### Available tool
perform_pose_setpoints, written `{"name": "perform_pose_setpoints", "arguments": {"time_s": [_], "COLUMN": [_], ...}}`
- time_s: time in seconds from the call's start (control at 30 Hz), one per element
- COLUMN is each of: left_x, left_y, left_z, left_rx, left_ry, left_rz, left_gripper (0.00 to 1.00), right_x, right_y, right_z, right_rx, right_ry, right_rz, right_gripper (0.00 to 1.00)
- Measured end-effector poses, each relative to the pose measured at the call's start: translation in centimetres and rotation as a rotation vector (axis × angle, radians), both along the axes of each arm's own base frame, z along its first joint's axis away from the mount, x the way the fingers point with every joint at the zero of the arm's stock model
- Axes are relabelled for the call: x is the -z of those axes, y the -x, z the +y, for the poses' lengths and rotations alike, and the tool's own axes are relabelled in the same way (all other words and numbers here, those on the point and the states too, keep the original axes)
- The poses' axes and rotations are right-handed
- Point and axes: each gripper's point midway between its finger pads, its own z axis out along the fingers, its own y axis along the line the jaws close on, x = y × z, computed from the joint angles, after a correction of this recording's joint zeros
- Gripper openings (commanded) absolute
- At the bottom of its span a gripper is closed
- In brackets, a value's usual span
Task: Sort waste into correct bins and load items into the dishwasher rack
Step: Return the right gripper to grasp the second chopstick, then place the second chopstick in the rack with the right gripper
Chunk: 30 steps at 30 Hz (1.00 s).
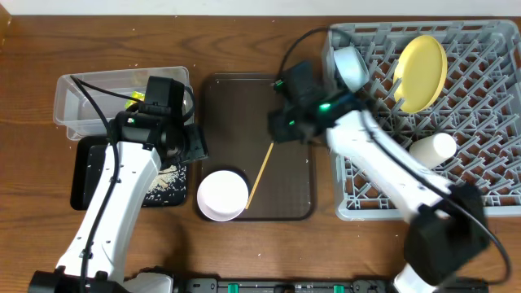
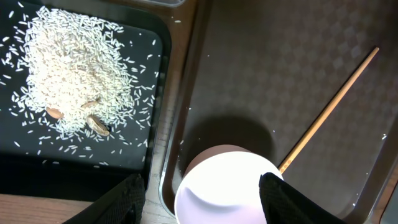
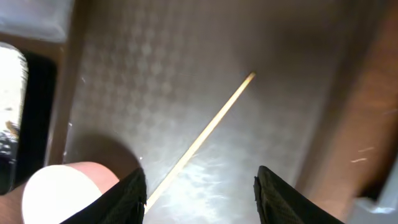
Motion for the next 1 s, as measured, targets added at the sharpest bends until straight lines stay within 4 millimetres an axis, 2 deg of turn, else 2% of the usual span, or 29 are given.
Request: {"name": "perform_pose_setpoints", "arguments": {"time_s": [0.2, 0.4, 0.7, 0.83, 1.0], "left_x": [0.0, 0.0, 0.0, 0.0, 0.0], "left_y": [0.0, 0.0, 0.0, 0.0, 0.0], "left_z": [0.0, 0.0, 0.0, 0.0, 0.0], "left_rx": [0.000, 0.000, 0.000, 0.000, 0.000], "left_ry": [0.000, 0.000, 0.000, 0.000, 0.000], "left_rz": [0.000, 0.000, 0.000, 0.000, 0.000], "left_gripper": [0.62, 0.62, 0.62, 0.62, 0.62], "right_x": [6.3, 9.8, 10.7, 10.7, 10.7], "right_y": [2.1, 3.5, 4.1, 3.6, 2.5], "right_z": [1.7, 2.4, -0.7, -2.2, -3.9], "right_rx": [0.050, 0.075, 0.134, 0.168, 0.199], "right_ry": [0.071, 0.119, 0.265, 0.292, 0.288], "right_rz": [0.146, 0.215, 0.231, 0.242, 0.251], "right_gripper": [0.55, 0.51, 0.28, 0.10, 0.03]}}
